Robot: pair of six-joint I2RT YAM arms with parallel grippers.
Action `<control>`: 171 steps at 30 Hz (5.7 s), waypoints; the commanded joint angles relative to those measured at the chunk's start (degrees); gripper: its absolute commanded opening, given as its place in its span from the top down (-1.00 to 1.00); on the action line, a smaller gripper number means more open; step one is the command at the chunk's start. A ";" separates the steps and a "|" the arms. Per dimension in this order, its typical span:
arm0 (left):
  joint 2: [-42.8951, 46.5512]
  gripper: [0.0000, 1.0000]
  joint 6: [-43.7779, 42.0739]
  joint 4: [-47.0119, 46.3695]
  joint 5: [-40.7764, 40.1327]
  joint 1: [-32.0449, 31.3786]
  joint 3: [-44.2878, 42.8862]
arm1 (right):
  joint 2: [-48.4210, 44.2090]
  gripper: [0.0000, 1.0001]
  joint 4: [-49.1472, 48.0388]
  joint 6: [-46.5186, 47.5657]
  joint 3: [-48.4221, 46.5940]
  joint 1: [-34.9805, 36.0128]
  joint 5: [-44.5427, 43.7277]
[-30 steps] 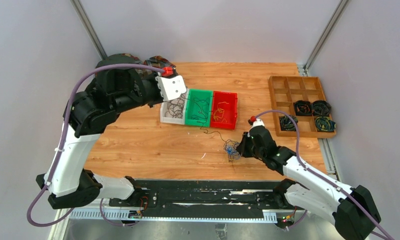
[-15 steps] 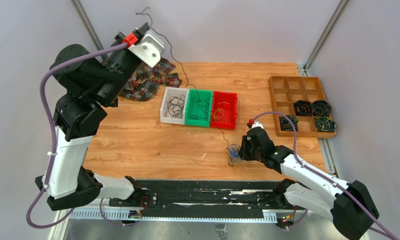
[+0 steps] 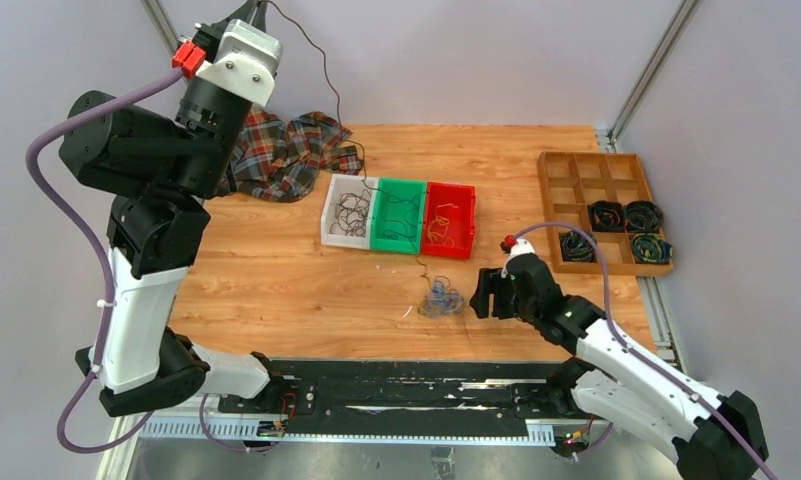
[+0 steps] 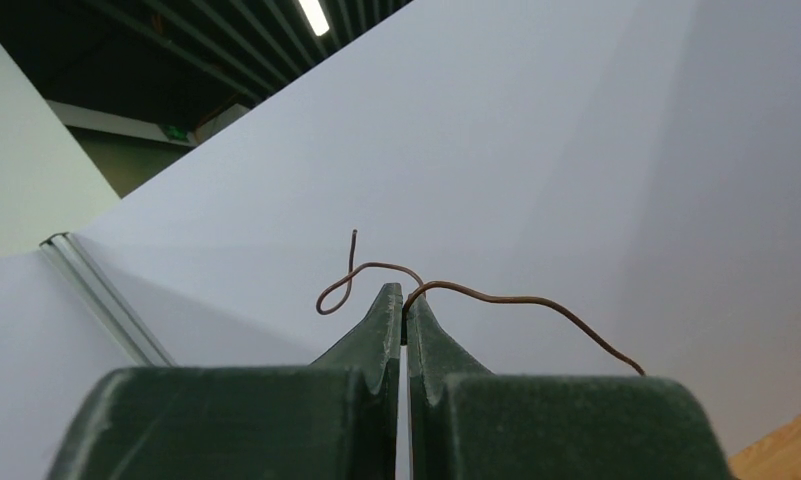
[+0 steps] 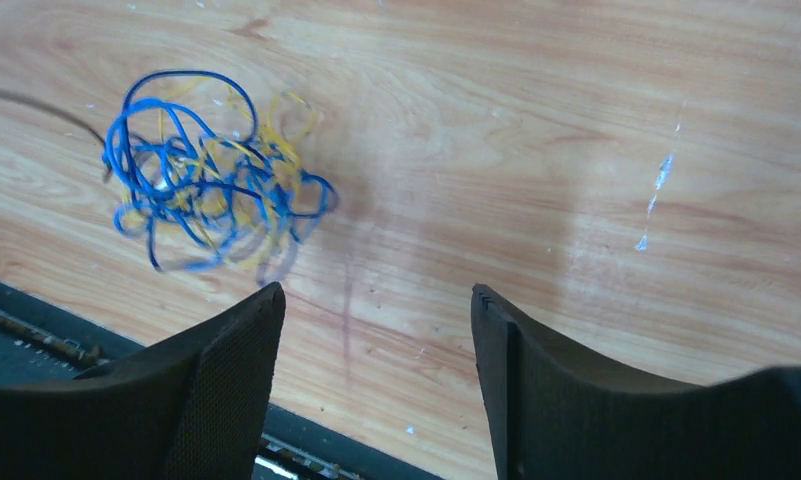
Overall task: Untangle the cables
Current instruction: Untie the cable, then place the cable in the bin.
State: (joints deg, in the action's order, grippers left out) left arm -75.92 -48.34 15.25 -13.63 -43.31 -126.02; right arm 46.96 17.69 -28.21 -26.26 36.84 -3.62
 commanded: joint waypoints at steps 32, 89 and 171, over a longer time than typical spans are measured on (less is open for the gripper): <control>-0.19 0.99 4.42 5.87 7.76 -0.72 -5.23 | 49.70 -0.17 -50.03 29.89 -33.13 22.66 6.93; 8.85 0.99 2.21 -0.83 8.51 -0.72 25.35 | 21.73 -0.23 -27.70 21.01 -22.88 20.64 -7.50; -6.21 0.99 28.94 0.10 28.72 27.23 17.22 | -3.13 -0.08 -12.29 12.05 0.07 20.55 -24.78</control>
State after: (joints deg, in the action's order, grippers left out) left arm -80.01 -28.21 13.80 12.14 -16.21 -100.66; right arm 43.55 5.85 -15.46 -25.87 57.98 -27.66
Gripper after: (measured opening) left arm 0.018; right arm 0.543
